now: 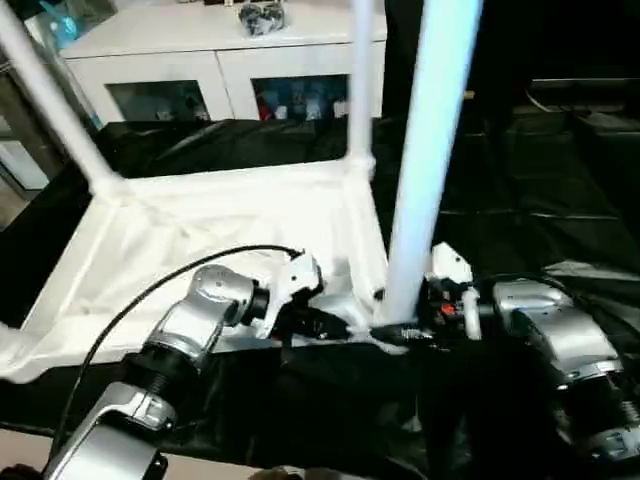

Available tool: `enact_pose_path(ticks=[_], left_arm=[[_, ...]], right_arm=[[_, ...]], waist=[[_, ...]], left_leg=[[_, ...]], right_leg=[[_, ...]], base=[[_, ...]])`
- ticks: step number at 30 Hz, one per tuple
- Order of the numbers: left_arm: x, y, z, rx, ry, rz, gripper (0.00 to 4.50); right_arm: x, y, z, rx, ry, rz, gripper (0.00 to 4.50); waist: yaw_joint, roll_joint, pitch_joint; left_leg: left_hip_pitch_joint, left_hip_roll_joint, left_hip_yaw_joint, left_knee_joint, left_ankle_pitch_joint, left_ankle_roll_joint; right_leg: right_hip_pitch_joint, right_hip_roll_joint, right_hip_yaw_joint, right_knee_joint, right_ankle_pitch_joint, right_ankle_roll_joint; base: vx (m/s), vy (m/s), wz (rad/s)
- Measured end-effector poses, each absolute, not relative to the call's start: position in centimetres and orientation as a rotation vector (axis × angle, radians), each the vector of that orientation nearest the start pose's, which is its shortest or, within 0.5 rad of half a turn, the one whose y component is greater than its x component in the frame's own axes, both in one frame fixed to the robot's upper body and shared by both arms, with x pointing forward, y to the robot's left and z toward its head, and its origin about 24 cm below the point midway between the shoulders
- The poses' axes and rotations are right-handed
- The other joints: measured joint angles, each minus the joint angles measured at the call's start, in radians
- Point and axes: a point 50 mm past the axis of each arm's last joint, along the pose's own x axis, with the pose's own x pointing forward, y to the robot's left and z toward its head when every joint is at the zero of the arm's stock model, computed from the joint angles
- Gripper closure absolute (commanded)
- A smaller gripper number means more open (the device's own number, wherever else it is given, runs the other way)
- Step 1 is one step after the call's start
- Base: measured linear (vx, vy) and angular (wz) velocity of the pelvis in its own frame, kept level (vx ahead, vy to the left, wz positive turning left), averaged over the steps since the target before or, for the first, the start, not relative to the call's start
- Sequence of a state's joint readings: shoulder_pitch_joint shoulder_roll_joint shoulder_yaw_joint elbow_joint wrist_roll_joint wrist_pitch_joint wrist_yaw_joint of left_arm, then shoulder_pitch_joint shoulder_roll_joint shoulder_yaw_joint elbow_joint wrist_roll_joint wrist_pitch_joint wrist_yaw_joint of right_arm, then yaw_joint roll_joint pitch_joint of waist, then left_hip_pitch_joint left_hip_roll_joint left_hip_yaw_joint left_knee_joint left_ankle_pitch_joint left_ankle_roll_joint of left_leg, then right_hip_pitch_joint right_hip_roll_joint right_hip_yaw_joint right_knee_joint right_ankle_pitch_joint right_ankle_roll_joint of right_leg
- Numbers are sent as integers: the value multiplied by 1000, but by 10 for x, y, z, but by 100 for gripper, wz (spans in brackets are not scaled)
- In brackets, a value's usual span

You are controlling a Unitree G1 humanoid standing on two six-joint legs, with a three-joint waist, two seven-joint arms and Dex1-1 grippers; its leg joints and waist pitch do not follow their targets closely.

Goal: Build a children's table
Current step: Rotate leg to tighten

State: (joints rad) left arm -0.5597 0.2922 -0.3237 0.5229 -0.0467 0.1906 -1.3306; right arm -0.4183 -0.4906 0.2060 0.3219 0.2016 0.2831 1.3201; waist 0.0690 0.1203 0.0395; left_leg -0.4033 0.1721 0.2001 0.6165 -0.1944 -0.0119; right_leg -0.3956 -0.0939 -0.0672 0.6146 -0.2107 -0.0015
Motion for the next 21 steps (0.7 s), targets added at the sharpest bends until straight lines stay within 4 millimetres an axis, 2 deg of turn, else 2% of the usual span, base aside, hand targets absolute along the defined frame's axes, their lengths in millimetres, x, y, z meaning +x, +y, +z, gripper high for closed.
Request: enact_pose_path(ticks=[3,5,10,12,14,18,19,21], left_arm=[[297,100,46,242,470,-1549,450],[297,100,46,241,470,-1552,450],[297,100,46,235,468,-1555,450],[297,99,45,230,471,-1550,450],[300,99,44,217,464,-1479,450],[308,98,41,189,445,-1330,450],[311,96,40,180,436,-1277,450],[315,90,40,170,432,-1223,450]], right_arm=[[284,-164,61,-160,458,1385,161],[284,-163,61,-164,464,1391,185],[281,-161,61,-161,458,1396,191],[280,-161,59,-141,452,1376,191],[285,-157,54,-110,415,1274,191],[300,-147,45,-73,352,1056,191],[307,-143,43,-54,337,968,191],[313,-142,42,-33,326,871,191]], waist=[[0,0,0],[0,0,0],[3,0,0],[6,0,0],[4,0,0],[-25,-1,-1],[-37,-1,-2],[-43,-1,-2]], left_leg=[[1,0,0,0,0,0],[1,0,0,0,0,0],[0,0,0,0,0,0],[0,0,0,0,0,0],[1,1,0,2,1,0],[3,1,0,2,-2,-6],[5,1,0,2,-2,-6],[6,1,-1,2,-2,-6]], right_leg=[[0,0,0,2,0,0],[0,0,0,2,0,0],[0,0,0,2,0,0],[-1,0,0,2,0,0],[-1,0,0,4,0,0],[0,0,0,5,2,-1],[1,0,0,4,3,-2],[1,0,0,3,4,-2]], base=[[0,0,0],[0,0,0],[0,0,0],[0,0,0],[0,0,0],[0,0,0],[0,0,0],[0,0,0]])
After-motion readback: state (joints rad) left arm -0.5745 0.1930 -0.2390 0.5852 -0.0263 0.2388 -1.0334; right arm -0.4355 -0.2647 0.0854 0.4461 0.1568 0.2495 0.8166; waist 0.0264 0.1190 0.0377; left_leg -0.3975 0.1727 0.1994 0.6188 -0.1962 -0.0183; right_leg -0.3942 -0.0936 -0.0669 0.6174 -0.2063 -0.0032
